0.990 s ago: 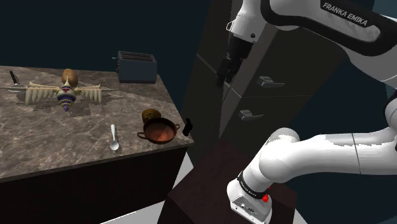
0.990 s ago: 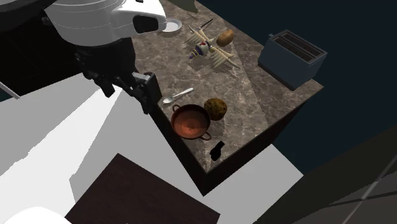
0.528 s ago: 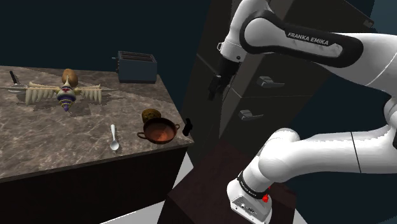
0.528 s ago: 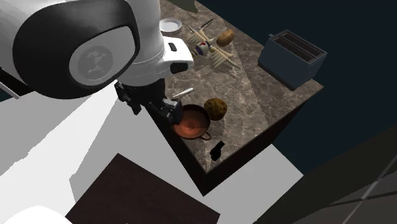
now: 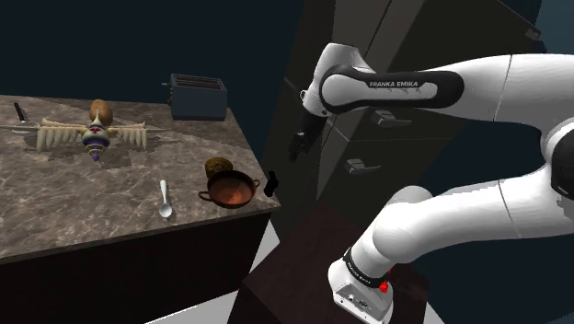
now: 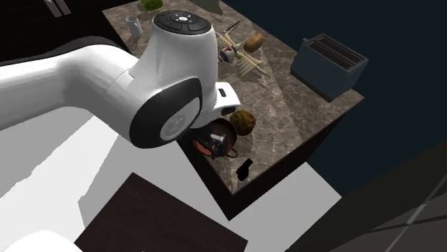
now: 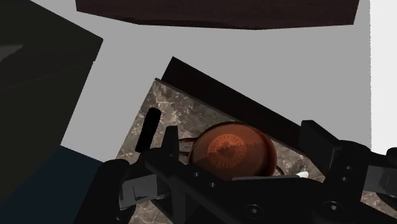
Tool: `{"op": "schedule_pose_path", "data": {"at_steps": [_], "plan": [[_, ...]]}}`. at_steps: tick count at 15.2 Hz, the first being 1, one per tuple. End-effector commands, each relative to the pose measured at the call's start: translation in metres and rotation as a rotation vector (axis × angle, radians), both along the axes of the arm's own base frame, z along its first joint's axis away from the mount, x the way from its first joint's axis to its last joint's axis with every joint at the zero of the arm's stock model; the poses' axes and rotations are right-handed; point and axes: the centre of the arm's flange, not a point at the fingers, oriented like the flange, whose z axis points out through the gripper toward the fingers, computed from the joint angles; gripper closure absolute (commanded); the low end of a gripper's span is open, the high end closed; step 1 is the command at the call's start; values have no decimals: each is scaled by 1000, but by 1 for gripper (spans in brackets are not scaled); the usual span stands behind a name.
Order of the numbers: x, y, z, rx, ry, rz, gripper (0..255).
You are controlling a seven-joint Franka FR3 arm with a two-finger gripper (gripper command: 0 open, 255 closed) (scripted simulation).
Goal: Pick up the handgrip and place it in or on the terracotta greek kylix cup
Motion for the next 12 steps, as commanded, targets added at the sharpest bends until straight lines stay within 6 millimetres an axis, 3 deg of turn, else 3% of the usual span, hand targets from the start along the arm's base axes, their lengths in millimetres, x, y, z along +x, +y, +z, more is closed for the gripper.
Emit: {"op": "schedule_pose_path", "data": {"at_steps": [1, 12], "plan": [[8, -10, -23, -4, -3, 1, 0], [49, -57, -152, -24, -9, 3, 0]]}}
